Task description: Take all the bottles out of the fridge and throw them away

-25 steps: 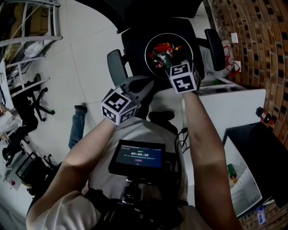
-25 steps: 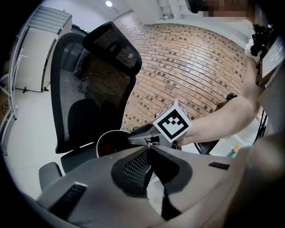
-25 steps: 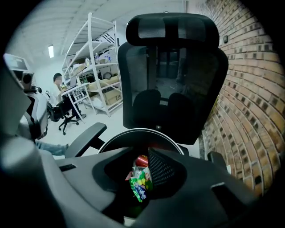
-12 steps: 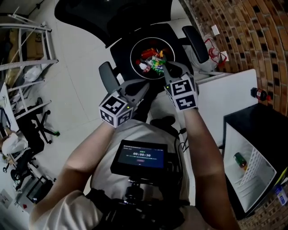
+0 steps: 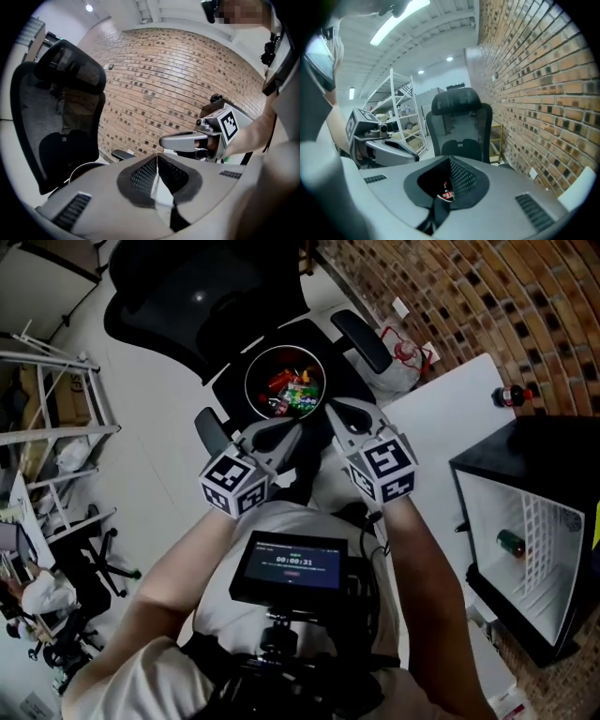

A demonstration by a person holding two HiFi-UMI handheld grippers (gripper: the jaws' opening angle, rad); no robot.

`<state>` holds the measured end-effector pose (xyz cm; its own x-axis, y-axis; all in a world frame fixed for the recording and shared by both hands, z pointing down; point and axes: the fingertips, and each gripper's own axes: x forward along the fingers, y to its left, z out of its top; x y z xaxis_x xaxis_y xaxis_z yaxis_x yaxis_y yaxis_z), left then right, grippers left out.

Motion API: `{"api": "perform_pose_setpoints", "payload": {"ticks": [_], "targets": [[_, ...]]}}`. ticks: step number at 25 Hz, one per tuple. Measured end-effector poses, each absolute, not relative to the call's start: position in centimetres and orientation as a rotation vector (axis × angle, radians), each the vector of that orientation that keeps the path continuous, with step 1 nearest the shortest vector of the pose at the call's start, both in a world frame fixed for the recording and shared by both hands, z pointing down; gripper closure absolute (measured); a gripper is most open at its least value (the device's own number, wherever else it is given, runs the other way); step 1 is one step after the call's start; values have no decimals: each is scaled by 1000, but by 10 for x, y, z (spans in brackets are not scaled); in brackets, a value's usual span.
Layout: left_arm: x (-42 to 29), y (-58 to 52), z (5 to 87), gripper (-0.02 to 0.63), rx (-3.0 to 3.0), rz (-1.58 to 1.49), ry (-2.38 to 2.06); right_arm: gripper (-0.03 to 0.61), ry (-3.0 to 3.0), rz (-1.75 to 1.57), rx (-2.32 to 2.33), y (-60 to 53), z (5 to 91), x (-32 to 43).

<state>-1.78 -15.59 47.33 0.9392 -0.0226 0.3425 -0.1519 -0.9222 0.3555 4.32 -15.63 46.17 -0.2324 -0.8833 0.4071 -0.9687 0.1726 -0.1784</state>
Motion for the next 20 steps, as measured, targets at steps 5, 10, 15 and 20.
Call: {"api": "perform_pose_setpoints", "payload": {"ticks": [5, 10, 15, 20], "targets": [[14, -117, 454, 595, 2777, 481, 62, 576, -2182, 600, 1968, -100, 436, 70], [47, -63, 442, 595, 2804, 491, 287, 576, -2088, 592, 2134, -38, 418, 94], [75, -11, 434, 595, 2817, 527, 498, 576, -1981, 559, 2294, 19, 403, 117], [106, 43, 422, 596, 2804, 509, 747, 575, -1832, 514, 2463, 78, 391, 140]]}}
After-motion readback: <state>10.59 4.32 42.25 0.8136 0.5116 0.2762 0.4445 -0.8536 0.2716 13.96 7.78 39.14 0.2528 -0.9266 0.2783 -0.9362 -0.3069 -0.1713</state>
